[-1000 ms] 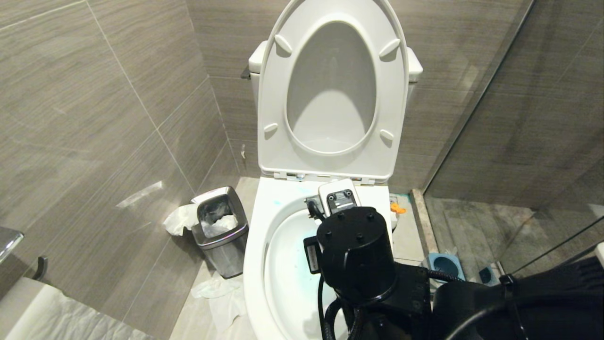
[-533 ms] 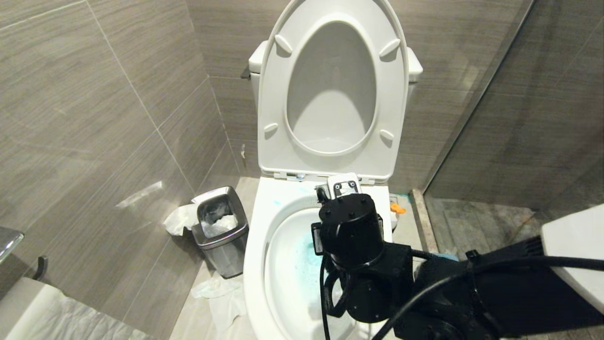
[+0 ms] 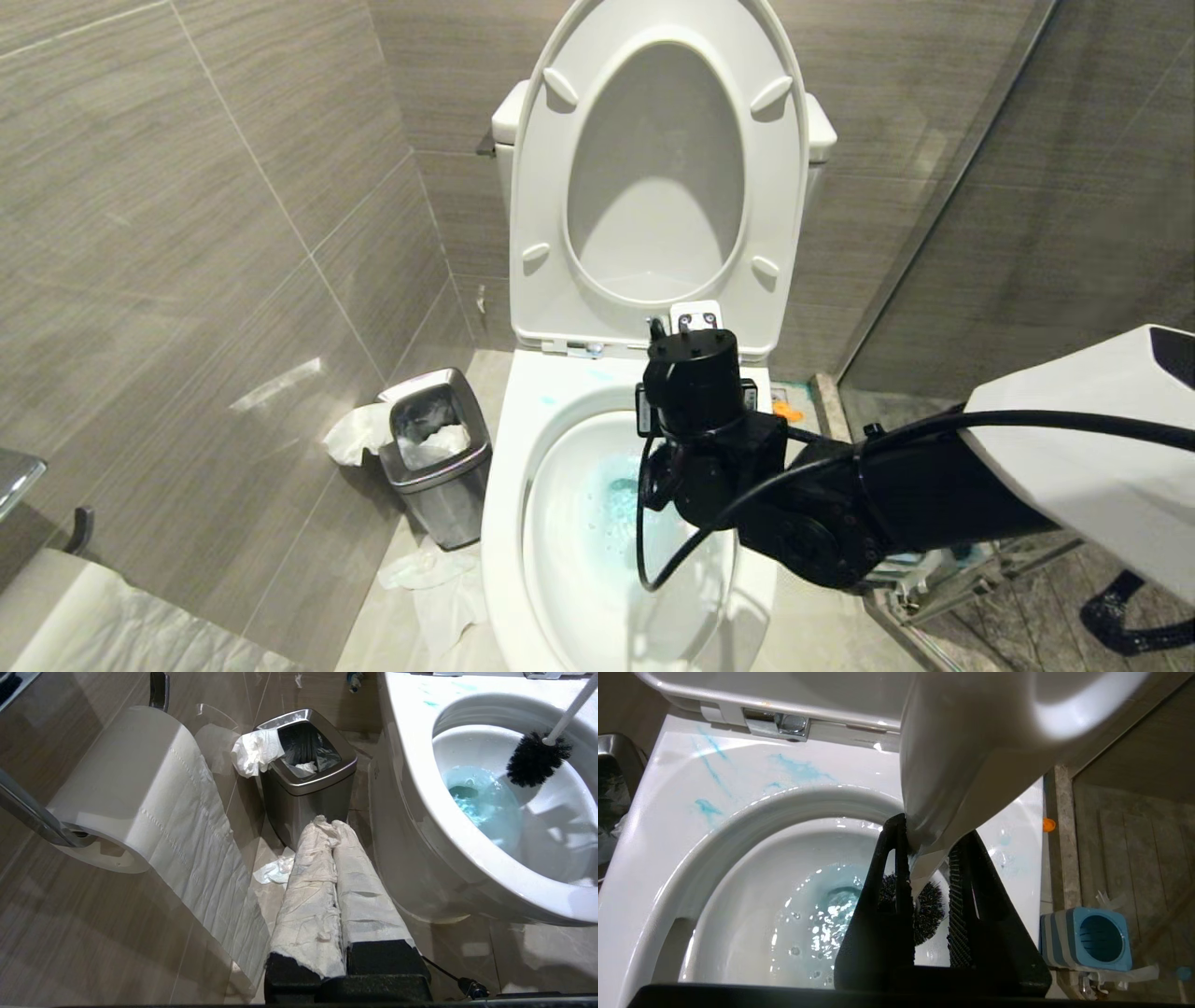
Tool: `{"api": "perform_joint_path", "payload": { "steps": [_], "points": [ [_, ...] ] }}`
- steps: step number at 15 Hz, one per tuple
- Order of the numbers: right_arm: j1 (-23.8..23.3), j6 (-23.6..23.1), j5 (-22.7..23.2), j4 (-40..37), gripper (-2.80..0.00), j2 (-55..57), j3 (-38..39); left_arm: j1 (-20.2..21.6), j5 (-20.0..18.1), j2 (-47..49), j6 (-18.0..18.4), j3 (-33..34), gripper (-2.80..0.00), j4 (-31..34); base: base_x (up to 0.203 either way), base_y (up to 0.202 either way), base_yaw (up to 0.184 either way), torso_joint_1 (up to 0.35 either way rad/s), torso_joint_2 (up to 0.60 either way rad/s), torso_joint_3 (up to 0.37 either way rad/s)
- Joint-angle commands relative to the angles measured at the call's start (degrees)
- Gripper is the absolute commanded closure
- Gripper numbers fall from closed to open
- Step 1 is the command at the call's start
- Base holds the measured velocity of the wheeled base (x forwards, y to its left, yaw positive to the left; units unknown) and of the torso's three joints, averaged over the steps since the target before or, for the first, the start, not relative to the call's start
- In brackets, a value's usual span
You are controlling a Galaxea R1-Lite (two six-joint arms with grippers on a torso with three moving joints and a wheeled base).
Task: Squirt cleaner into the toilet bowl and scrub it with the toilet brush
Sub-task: Scrub the toilet bowl
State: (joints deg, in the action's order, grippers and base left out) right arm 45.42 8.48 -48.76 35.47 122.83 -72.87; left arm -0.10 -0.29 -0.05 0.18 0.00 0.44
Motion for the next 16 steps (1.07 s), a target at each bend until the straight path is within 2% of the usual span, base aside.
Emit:
{"api": "perform_joint_path", "payload": {
  "steps": [1,11,16],
  "points": [
    [-0.75,0.04,-0.2,0.27,0.0,2.8,-2.64,0.01,0.03,0.05,0.0,0.09,0.0,0.0,0.0,0.0,0.0,0.0,0.0,0.0],
    [0.62,-0.8,-0.37,-0.23,0.0,11.89,-15.73,0.01,-0.06,0.05,0.0,0.09,0.0,0.0,0.0,0.0,0.0,0.0,0.0,0.0],
    [4.08,-0.93,-0.46,-5.17,0.0,17.16,-26.64,0.01,0.02,0.05,0.0,0.09,0.0,0.0,0.0,0.0,0.0,0.0,0.0,0.0]
  ]
}}
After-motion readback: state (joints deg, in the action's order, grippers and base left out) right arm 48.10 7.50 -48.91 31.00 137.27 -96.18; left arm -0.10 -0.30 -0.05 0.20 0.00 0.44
